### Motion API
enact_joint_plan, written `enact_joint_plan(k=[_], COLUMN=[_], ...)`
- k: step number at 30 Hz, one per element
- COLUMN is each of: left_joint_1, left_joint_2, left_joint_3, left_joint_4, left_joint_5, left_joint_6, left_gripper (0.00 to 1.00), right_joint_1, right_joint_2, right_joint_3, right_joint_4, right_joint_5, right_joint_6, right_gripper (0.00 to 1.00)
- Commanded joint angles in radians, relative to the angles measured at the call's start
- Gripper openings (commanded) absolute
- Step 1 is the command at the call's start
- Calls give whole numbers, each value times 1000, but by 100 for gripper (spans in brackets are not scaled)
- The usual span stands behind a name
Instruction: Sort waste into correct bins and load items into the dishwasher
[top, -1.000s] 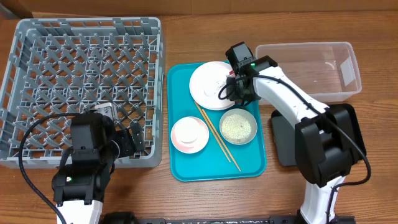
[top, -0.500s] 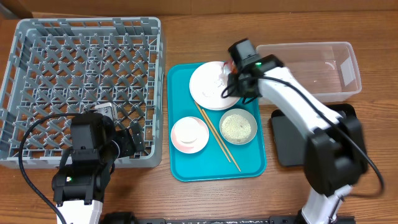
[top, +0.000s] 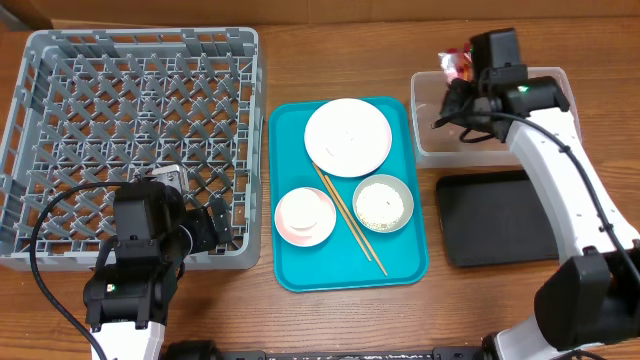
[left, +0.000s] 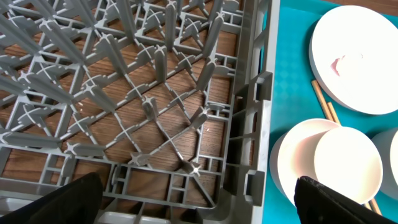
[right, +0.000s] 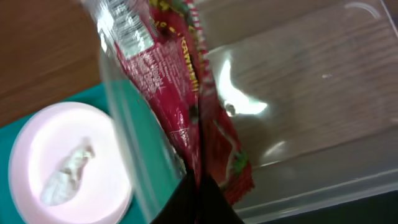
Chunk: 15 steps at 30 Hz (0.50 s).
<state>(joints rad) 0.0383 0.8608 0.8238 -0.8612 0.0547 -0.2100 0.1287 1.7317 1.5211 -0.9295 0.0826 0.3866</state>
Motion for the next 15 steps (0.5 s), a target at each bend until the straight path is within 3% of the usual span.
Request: enact_joint_plan(k=[1,2,8,15], left_joint_1=[-13,-13,-13,-13], left_joint_2=[2,2,2,2], left_joint_3=[23,23,23,23], left_joint_4=[4,3,3,3], left_joint_5=[-10,-10,-10,-10], left_joint_6=[-7,-7,-7,-7], left_gripper=[100,100,100,100], right_joint_1=[-10,-10,-10,31], right_joint_2=[22,27,17,-7], right_joint_3=[-41,-41,-21,8], right_joint_4=[0,0,25,127], right_joint_5=[10,10,-44,-402], right_joint_6=[0,0,-2,-27], right_gripper=[27,41,77,73])
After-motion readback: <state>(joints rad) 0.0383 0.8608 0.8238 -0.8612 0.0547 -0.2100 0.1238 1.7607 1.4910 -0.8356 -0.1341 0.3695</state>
